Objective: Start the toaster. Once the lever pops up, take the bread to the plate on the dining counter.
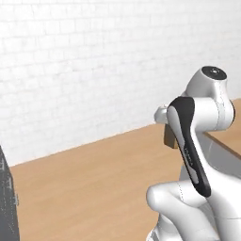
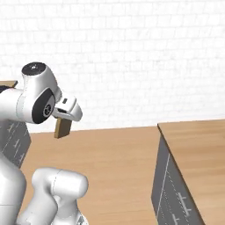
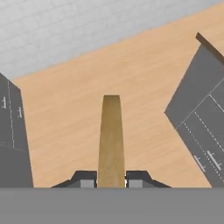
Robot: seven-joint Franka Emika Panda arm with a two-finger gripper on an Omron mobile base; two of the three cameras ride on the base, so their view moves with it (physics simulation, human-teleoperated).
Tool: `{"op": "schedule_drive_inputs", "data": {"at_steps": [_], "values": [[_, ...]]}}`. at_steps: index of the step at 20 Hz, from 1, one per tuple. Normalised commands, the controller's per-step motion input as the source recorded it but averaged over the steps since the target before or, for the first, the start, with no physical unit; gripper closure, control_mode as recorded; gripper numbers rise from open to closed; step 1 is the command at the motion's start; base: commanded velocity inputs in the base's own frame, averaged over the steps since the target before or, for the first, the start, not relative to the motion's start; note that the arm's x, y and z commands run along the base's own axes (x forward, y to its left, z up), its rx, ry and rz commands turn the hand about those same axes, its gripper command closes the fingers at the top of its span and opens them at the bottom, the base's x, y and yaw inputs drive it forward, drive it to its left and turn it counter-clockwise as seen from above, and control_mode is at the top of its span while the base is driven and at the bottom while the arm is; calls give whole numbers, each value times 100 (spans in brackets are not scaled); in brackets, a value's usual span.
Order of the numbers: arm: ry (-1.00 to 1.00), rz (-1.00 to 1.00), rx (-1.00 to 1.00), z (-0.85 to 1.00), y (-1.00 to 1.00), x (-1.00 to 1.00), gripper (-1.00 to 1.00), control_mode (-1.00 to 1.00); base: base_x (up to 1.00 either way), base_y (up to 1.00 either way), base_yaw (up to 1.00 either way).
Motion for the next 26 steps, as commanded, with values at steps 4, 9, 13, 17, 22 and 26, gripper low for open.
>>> {"op": "schedule_drive_inputs", "data": {"at_steps": [4, 9, 13, 17, 22, 26], "values": [[0, 0, 0, 0, 0, 0, 100, 100, 96, 9, -43], [0, 0, 0, 0, 0, 0, 100, 100, 100, 30, -37], [0, 0, 0, 0, 0, 0, 100, 100, 100, 24, -39], [0, 0, 0, 0, 0, 0, 100, 100, 100, 18, -43], [0, 0, 0, 0, 0, 0, 100, 100, 97, 18, -49], [0, 0, 0, 0, 0, 0, 100, 100, 79, 14, -55]]}}
